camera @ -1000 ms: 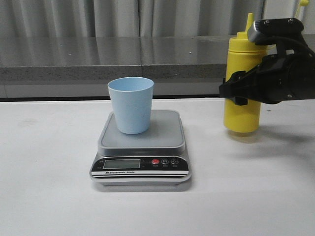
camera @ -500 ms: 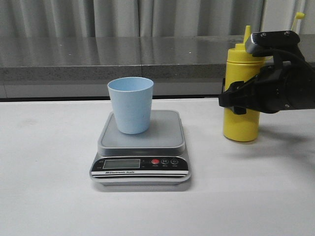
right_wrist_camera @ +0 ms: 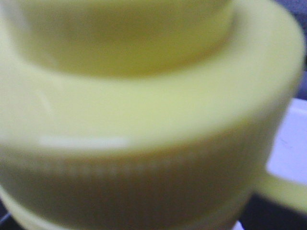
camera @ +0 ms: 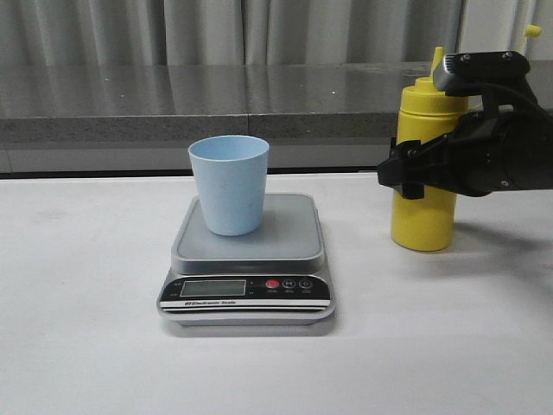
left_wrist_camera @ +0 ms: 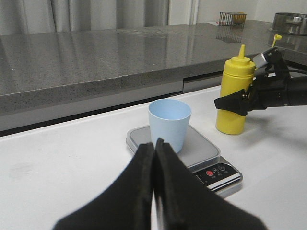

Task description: Pour seasoning into cup on scale with both arms

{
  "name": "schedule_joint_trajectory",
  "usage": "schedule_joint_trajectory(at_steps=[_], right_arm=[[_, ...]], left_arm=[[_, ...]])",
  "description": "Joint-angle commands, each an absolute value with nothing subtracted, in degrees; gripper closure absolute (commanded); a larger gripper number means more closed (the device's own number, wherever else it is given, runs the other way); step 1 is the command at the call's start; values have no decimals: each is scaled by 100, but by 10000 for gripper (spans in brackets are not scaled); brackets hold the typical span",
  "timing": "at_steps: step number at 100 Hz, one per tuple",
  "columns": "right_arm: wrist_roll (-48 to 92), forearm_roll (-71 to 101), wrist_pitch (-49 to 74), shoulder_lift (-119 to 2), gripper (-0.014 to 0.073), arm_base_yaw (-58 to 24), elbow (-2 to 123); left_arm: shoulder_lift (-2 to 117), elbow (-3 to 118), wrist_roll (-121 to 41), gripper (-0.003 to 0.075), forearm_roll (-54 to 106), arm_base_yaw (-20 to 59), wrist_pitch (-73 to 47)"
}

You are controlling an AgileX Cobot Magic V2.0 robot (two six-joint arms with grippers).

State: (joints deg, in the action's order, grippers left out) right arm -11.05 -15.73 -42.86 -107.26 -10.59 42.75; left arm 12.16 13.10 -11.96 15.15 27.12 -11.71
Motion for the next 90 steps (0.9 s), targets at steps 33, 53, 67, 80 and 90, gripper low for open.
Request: schedule_joint_trajectory(at_steps=[33,53,67,80,90], right_arm=[[-1048,-1372,-4713,-9593,-59,-1021,3582],[-1053,-1272,-4694,-8831,-39,-1021,2992],[-1131,-932,-4346,-8171,159,-1021,2584],[-1131,-680,-3919,-7567,455,-1021,2224],[-1131,-511,-3919,-7177,671,-1021,1932]], left_arm=[[1259,1480,-1148,741,1559,2745,-693],[1259,1480,-1148,741,1559,2745,-693],[1259,1480,-1148,741,1559,2745,-693],[1259,1480,-1148,741,1559,2745,-693],[1259,1480,-1148,741,1559,2745,-693]])
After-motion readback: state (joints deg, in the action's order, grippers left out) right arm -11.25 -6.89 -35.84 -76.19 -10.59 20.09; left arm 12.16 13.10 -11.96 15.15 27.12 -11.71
